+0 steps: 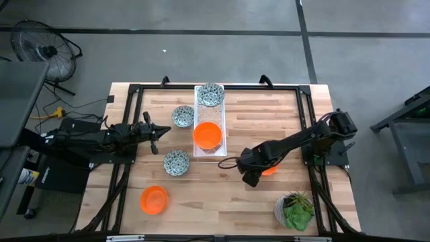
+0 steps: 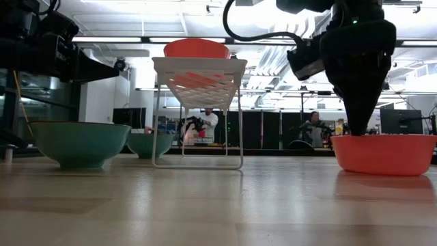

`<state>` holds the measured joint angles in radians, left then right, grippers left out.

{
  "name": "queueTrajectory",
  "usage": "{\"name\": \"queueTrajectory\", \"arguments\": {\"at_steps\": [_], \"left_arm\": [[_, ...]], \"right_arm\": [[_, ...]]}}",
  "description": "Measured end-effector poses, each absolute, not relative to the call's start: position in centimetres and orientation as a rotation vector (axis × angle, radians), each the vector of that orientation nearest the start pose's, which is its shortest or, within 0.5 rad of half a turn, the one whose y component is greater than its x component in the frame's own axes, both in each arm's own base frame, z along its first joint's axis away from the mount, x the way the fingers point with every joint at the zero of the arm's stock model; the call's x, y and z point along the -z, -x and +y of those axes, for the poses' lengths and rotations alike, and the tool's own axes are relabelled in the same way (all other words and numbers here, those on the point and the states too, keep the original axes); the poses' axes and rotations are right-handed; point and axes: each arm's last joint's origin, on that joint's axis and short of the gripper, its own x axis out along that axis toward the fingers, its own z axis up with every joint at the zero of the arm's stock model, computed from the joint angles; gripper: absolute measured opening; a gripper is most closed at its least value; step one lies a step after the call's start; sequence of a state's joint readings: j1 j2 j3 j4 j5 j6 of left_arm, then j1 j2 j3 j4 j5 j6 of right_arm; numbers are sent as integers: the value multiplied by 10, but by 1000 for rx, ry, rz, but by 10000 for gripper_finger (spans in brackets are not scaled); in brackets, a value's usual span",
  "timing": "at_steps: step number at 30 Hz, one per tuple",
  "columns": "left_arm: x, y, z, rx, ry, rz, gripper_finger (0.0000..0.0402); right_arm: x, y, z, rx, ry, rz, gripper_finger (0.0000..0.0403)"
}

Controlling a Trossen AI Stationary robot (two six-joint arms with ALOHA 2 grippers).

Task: Pick & Place Mini bowls
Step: Stack the top orange bowl on the orange bowl on the shelf

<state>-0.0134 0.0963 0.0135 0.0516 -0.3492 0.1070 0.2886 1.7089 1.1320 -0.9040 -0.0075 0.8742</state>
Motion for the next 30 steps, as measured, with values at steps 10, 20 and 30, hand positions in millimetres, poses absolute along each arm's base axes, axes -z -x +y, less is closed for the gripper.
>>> {"name": "queueTrajectory", "arguments": {"at_steps": [10,20,30], "left_arm": [[-165,-101,9,-334,-112,49,1],[-165,-101,9,-334,-112,49,1],[-166,-101,9,-334,-112,48,1]], "right_arm": [[-174,-293,87,435,-476,1483,110],[-172,-293,86,419,-428,1488,83],[-172,-291,86,363,-370,1521,6]]}}
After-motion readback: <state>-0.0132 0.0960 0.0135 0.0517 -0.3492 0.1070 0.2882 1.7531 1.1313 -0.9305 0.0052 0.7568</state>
